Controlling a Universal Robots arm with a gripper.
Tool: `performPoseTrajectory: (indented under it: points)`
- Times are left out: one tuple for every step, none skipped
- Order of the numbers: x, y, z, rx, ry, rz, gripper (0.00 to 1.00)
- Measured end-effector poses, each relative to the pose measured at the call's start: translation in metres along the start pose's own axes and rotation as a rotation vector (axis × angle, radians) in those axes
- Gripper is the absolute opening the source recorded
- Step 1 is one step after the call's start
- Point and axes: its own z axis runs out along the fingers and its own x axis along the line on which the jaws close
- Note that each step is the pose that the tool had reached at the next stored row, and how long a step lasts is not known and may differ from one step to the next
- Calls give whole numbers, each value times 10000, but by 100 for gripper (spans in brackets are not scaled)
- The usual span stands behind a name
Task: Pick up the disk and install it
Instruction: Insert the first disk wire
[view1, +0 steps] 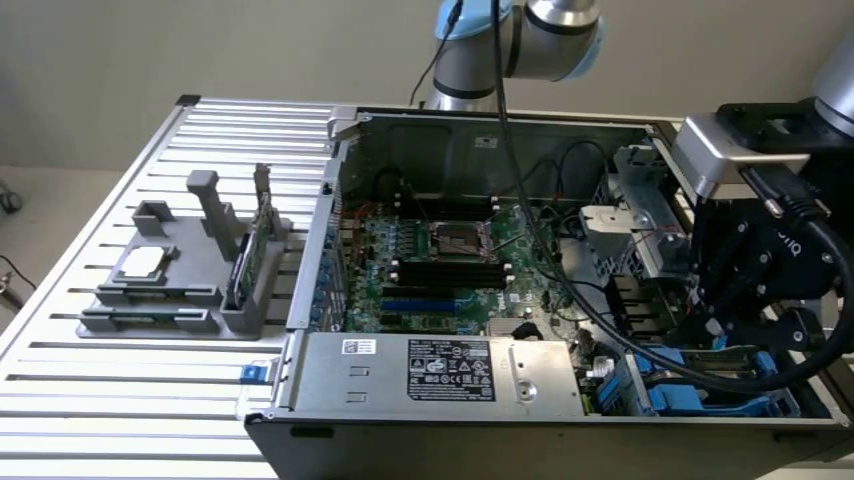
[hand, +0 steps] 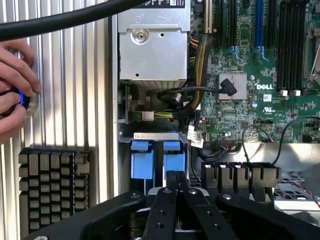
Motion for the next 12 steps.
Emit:
performPoseTrajectory:
  points:
    - [1, 1, -26, 0, 2, 0, 13]
    - [2, 1, -51, 0, 2, 0, 13]
    - [2, 2, -75, 0, 2, -1, 15]
    - [3, 2, -97, 0, 0, 0, 15]
    - [4, 3, -120, 0, 1, 0, 21]
    - [5, 3, -141, 0, 2, -1, 27]
    - [5, 4, -159, 0, 2, 0, 27]
    - [5, 4, -179, 0, 2, 0, 33]
    - [5, 5, -198, 0, 2, 0, 38]
    - [5, 5, -217, 0, 2, 0, 38]
    - [4, 6, -235, 0, 2, 0, 45]
    - [3, 5, -247, 0, 2, -1, 45]
